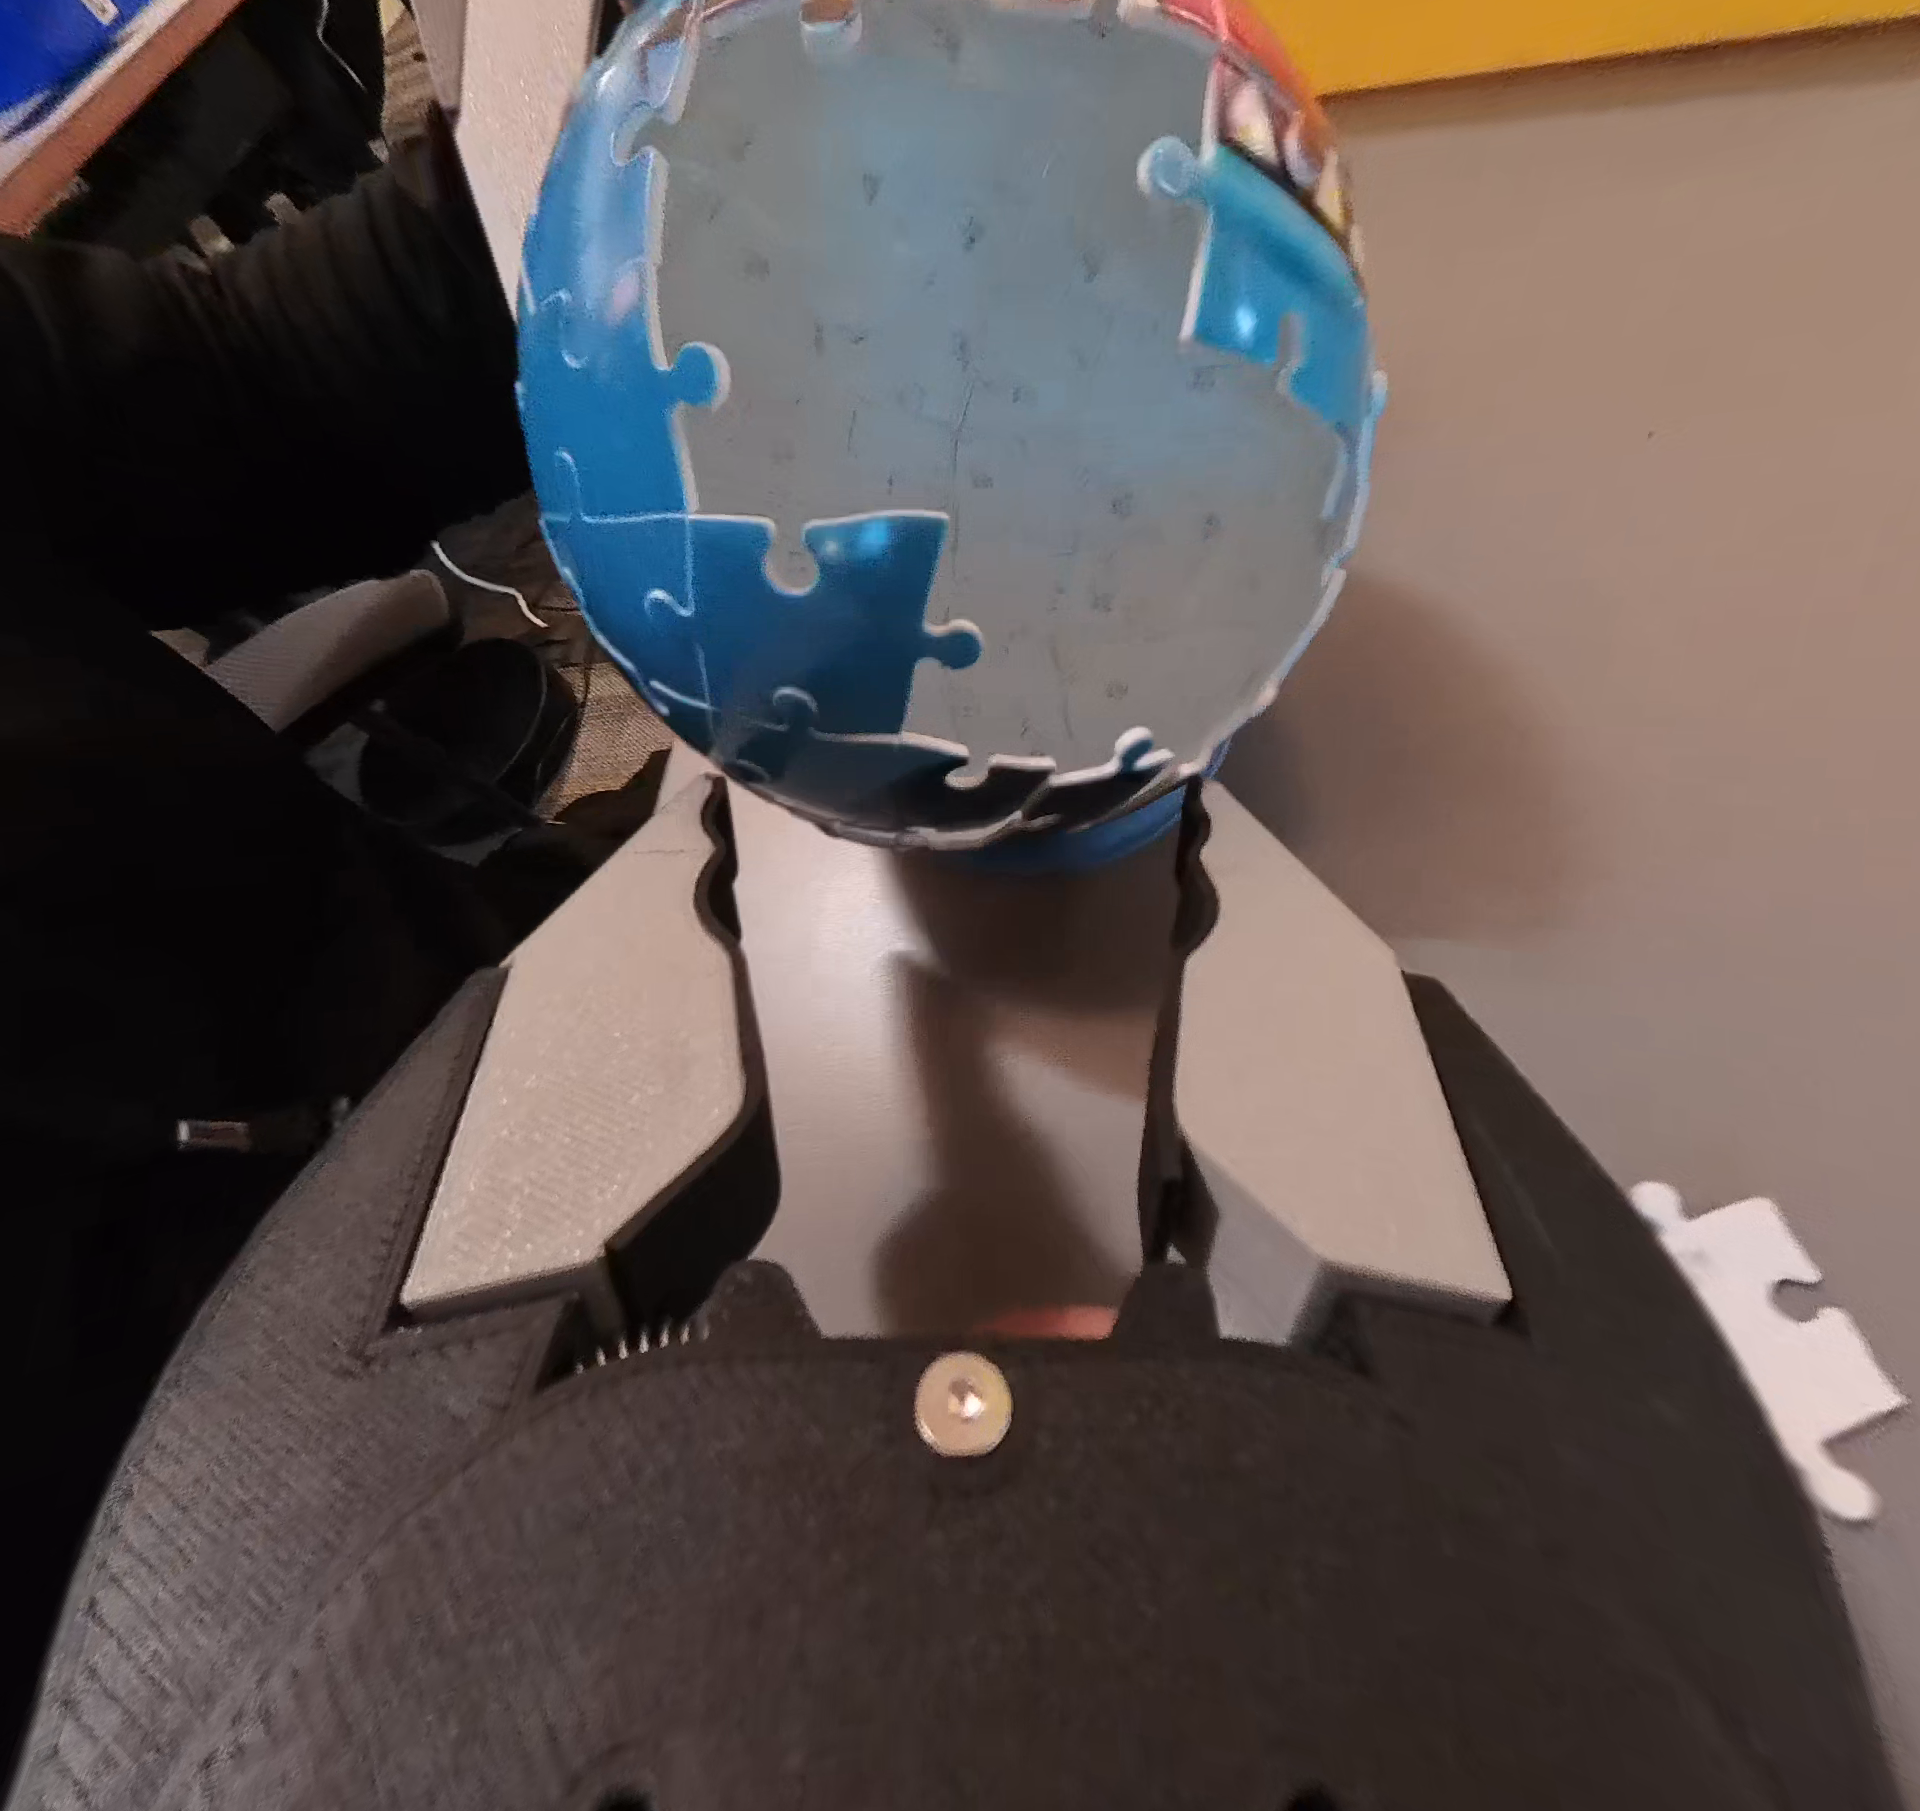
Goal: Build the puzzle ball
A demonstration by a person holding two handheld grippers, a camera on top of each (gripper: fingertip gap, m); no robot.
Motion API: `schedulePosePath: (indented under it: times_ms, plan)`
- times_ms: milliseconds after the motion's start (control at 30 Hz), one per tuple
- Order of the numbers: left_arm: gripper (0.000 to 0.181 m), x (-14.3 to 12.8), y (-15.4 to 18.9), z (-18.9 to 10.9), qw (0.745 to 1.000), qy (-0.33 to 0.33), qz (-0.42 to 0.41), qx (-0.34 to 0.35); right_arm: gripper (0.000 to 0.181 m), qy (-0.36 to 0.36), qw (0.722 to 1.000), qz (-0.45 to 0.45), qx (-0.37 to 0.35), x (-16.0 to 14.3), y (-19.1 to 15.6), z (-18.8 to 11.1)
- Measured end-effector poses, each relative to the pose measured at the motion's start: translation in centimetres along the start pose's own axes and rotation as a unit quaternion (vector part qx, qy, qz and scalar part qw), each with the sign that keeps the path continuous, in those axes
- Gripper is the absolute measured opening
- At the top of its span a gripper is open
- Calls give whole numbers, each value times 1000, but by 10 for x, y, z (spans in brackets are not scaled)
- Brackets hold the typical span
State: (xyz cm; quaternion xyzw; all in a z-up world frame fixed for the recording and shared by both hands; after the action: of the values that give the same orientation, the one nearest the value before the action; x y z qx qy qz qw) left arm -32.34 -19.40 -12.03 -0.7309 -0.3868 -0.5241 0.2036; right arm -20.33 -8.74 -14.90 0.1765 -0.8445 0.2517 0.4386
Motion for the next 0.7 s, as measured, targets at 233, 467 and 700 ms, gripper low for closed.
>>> schedulePosePath:
  times_ms: [233,467,700]
  plan:
    - [114,-12,11,4,996,4,34,88,91,10,998,-68,10,10,5,2]
    - [111,-18,16,2,996,-13,29,85,93,13,996,-85,27,8,10,-4]
    - [112,-20,11,6,998,-25,-13,47,91,14,996,-82,24,6,14,-8]
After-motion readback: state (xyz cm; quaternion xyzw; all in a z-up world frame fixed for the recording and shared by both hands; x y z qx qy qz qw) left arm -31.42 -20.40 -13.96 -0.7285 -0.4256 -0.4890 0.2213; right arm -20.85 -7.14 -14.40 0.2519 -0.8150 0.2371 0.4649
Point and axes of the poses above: each gripper's, where its closed fingertips meet, z out along the fingers, x out of its top, y = z × x across the jaws, the point moved 6 cm from there along -z, back along the fingers
